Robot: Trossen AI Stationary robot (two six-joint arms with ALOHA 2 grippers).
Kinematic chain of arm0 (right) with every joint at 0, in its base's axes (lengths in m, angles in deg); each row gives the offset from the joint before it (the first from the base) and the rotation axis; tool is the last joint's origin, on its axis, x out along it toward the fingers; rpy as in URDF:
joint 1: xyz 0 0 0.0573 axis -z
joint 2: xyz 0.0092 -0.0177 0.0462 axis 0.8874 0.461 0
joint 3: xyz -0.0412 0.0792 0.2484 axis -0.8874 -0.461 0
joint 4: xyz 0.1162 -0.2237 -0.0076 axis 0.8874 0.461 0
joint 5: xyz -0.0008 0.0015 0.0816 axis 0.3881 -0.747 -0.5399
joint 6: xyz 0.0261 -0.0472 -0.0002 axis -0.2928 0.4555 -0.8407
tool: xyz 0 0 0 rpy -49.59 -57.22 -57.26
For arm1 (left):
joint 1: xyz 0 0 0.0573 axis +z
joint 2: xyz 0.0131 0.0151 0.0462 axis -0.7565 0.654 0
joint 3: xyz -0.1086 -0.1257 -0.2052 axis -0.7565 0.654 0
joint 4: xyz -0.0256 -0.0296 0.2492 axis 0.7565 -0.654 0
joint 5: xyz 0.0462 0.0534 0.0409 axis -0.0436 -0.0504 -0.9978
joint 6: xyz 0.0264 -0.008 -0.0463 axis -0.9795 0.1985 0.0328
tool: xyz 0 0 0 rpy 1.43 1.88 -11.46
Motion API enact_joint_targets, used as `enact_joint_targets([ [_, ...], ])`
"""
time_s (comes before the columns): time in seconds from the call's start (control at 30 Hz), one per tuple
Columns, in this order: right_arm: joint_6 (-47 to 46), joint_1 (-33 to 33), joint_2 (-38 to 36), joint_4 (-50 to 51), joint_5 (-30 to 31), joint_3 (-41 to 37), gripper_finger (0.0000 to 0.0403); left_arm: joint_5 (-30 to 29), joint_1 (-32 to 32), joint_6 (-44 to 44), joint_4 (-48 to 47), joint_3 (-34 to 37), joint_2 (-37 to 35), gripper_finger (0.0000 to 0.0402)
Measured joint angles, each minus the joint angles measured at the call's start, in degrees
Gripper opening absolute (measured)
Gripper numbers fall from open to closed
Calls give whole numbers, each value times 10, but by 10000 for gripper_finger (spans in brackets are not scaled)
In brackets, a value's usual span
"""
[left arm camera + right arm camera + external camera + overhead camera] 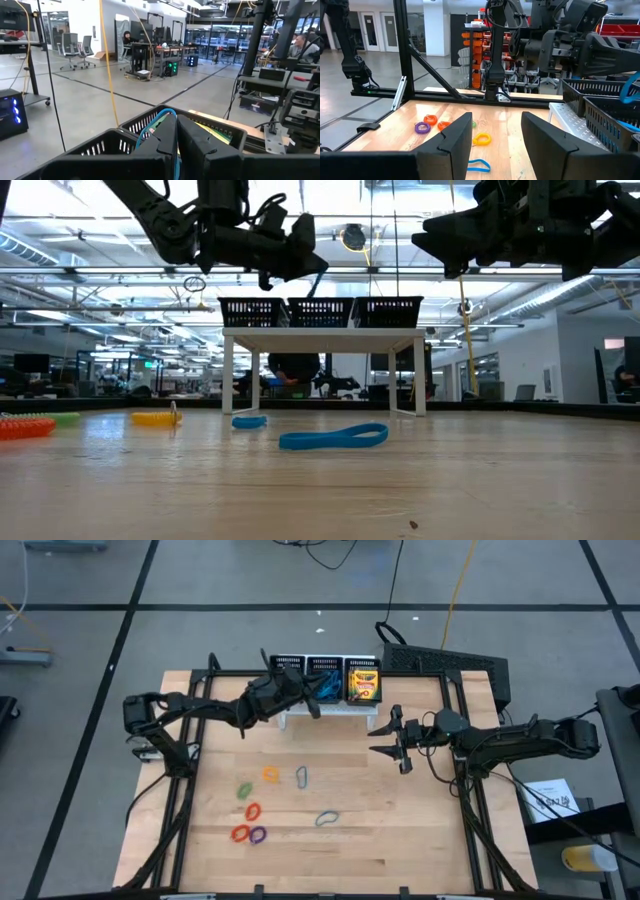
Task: Pick & Place Office Desk Supplies
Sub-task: Put the blue rubber band into the middle black bin
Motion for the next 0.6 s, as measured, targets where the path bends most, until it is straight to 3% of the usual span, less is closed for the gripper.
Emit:
enact_joint_targets([
  [0.37,0,0,0,0,0,0,160,8,0,19,-6,0,0,35],
  [0.6,0,0,0,0,0,0,160,-3,0,24,-8,0,0,114],
])
